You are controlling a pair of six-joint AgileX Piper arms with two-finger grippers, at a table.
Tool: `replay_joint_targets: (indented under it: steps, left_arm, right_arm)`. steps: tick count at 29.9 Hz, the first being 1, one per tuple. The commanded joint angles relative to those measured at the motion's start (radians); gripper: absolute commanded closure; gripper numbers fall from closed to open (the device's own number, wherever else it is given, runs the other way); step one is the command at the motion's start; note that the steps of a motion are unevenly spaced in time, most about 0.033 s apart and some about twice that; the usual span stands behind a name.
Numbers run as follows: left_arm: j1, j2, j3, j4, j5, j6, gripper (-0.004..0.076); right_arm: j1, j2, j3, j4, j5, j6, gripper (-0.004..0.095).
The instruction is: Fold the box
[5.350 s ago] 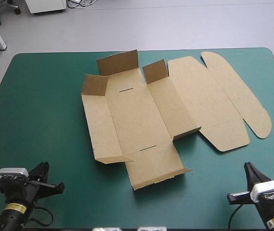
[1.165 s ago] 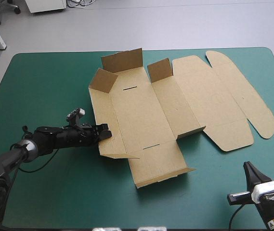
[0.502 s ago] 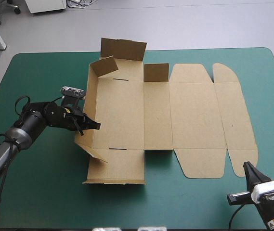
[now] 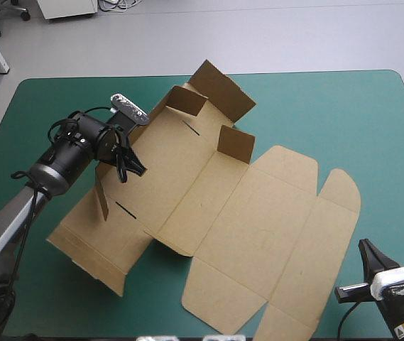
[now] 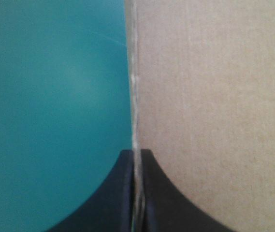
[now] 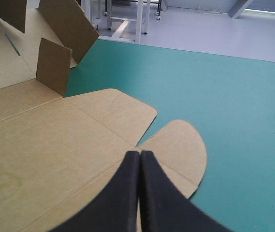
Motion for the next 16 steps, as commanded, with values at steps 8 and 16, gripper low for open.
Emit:
replay_joint_targets:
  steps: [8,16]
  left_arm:
    - [-0.153,-0.021,-0.135,0.306,-0.215,0.064,0.0734]
    - [-0.372,0.030,-0.135,0.674,-0.298,0.065,0.0734]
  right_arm:
    - [0.002,0.013,-0.034,-0.003,-0.067,-0.007,0.0927]
    - [0.002,0.013,-0.059,-0.003,-0.008,-0.007,0.0928]
